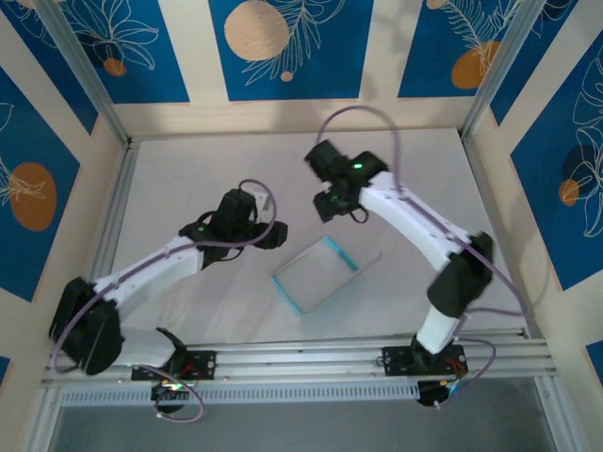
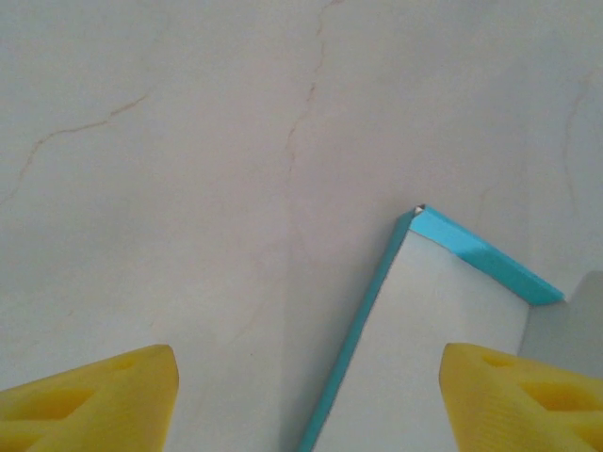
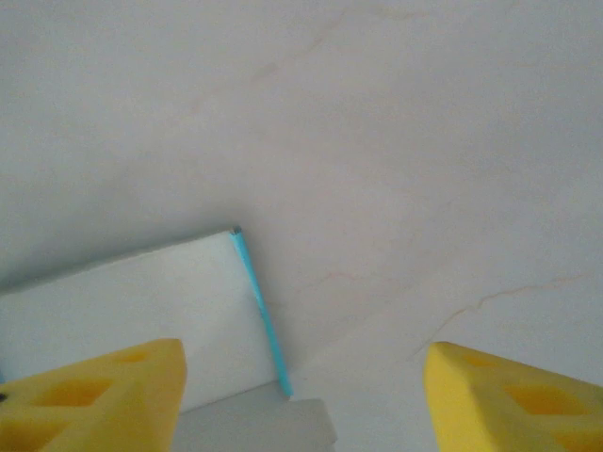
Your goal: Fold the paper box
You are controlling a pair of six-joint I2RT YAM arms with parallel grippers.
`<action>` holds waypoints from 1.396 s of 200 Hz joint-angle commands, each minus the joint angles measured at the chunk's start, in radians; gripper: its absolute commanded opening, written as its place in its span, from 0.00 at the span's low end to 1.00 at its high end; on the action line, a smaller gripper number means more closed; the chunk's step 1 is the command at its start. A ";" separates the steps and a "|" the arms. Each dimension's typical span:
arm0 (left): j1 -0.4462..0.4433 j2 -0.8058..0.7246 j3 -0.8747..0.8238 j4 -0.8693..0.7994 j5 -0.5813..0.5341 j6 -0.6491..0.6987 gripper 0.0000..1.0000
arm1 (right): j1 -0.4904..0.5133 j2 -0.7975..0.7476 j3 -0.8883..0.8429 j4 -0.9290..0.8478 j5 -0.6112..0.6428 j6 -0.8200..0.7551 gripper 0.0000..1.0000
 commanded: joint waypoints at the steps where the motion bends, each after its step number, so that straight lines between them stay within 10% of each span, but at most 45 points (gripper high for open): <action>1: 0.017 0.123 0.062 0.006 0.119 -0.021 0.72 | -0.166 -0.228 -0.132 0.031 -0.177 0.237 0.56; 49: 0.018 0.233 0.093 0.020 0.175 -0.020 0.68 | -0.472 -0.671 -0.603 0.023 -0.415 0.527 0.36; 92: 0.032 0.316 0.125 -0.018 0.160 -0.024 0.68 | -0.464 -0.714 -0.802 0.042 -0.602 0.692 0.09; 147: 0.094 0.298 0.020 0.111 0.277 -0.222 0.66 | -0.390 -0.579 -0.909 0.350 -0.841 0.798 0.06; 279: 0.093 0.244 -0.227 0.439 0.469 -0.559 0.64 | -0.301 0.309 -0.121 0.553 -1.171 0.469 0.09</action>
